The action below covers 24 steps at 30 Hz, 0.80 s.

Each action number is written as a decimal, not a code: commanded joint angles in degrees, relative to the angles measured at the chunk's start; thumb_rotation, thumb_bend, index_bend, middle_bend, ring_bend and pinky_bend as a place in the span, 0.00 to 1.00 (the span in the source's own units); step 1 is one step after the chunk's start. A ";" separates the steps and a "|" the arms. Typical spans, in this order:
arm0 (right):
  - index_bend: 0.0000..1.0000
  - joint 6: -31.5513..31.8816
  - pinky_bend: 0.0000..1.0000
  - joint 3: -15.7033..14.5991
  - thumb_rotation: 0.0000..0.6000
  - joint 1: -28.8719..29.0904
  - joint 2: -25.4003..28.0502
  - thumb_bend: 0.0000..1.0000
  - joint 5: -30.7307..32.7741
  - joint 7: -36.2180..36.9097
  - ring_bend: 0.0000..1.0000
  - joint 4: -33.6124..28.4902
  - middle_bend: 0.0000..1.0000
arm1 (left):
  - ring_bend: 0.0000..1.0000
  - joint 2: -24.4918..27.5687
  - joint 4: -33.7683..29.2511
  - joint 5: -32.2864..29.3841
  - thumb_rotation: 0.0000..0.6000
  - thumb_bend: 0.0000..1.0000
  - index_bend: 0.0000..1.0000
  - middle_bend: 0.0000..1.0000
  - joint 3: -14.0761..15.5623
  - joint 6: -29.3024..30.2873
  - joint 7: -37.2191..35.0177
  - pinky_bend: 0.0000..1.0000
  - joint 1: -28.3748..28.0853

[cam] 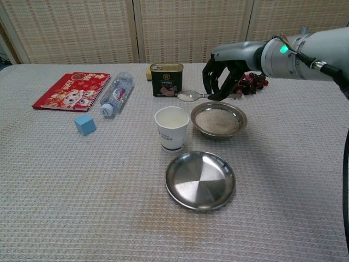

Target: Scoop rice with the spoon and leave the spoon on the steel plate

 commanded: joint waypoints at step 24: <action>0.87 14.71 0.00 -7.97 1.00 13.76 -7.94 0.36 9.12 -25.96 0.16 -0.32 0.60 | 0.04 1.52 0.03 1.13 1.00 0.42 0.00 0.00 0.21 1.50 -3.44 0.16 0.80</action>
